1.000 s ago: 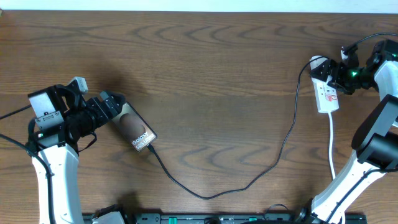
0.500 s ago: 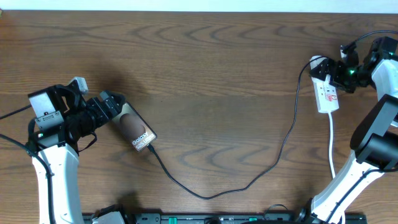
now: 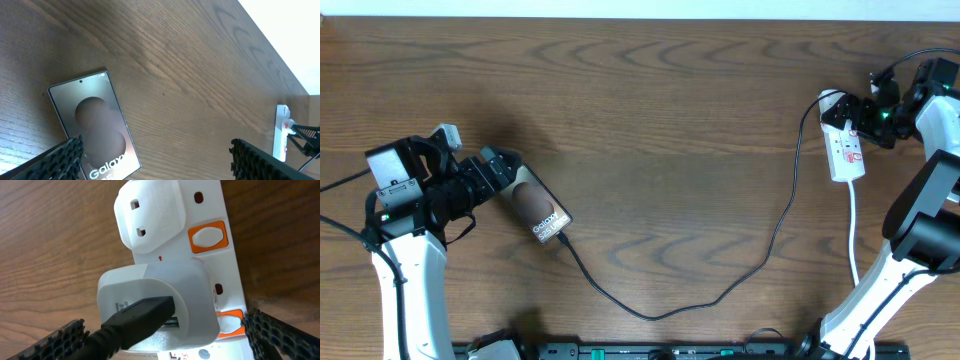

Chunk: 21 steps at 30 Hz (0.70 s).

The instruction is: Plug charger to phone and switch on socket

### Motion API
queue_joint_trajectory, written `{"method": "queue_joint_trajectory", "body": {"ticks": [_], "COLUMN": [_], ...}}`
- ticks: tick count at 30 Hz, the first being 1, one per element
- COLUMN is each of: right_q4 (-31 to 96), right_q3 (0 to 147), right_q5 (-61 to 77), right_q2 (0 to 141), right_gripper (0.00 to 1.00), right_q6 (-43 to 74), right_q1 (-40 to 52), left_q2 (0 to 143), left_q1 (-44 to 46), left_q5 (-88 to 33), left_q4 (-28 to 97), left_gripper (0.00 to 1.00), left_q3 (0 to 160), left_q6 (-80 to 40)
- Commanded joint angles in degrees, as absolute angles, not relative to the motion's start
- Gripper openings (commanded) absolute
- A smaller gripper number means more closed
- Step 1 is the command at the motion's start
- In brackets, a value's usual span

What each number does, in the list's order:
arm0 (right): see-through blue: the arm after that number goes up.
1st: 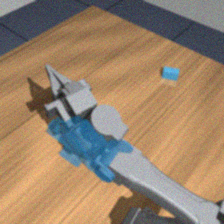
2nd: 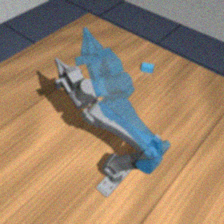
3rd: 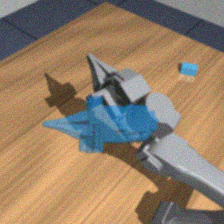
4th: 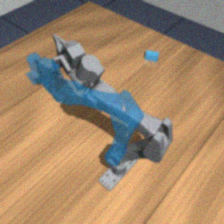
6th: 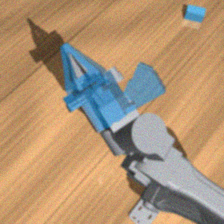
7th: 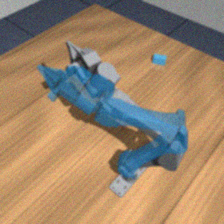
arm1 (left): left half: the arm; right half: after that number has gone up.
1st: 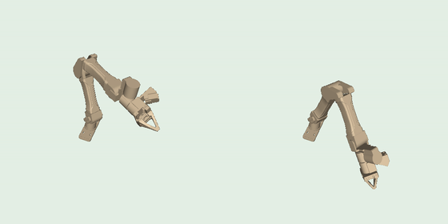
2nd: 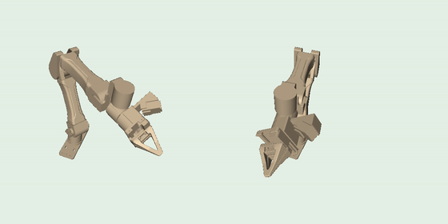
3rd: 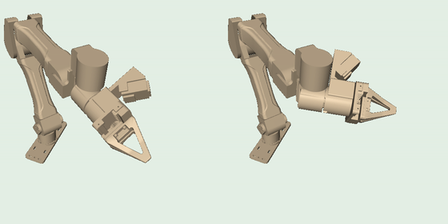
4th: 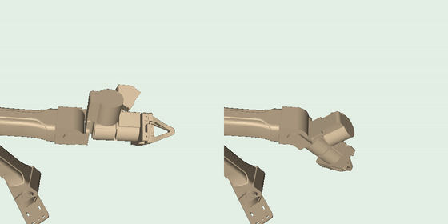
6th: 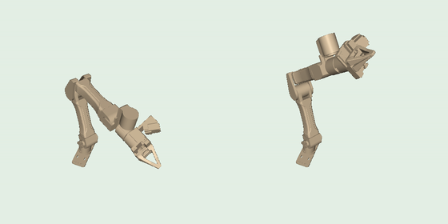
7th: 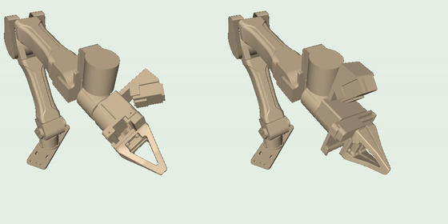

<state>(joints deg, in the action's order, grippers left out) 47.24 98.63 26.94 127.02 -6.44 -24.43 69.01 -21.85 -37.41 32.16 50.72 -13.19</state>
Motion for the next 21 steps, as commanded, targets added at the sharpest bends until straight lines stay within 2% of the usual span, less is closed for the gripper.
{"method": "queue_joint_trajectory", "body": {"ticks": [1,13,21], "right_q4": [47.7,48.7,50.0], "right_q3": [99.8,99.8,99.8], "right_q5": [27.8,36.3,36.6], "right_q2": [127.6,127.6,127.7], "right_gripper": [0.99,0.99,0.99], "right_q6": [-5.8,-5.8,-5.8], "right_q1": [-24.4,-24.4,-24.4], "left_q2": [69.2,69.2,69.2], "left_q1": [-21.7,-21.7,-21.7], "left_q5": [-37.9,-37.9,-37.9], "left_q4": [32.4,32.5,32.6], "left_gripper": [0.92,0.92,0.92], "left_q3": [50.9,50.9,50.9], "left_q6": [-12.0,-12.0,-12.0]}}
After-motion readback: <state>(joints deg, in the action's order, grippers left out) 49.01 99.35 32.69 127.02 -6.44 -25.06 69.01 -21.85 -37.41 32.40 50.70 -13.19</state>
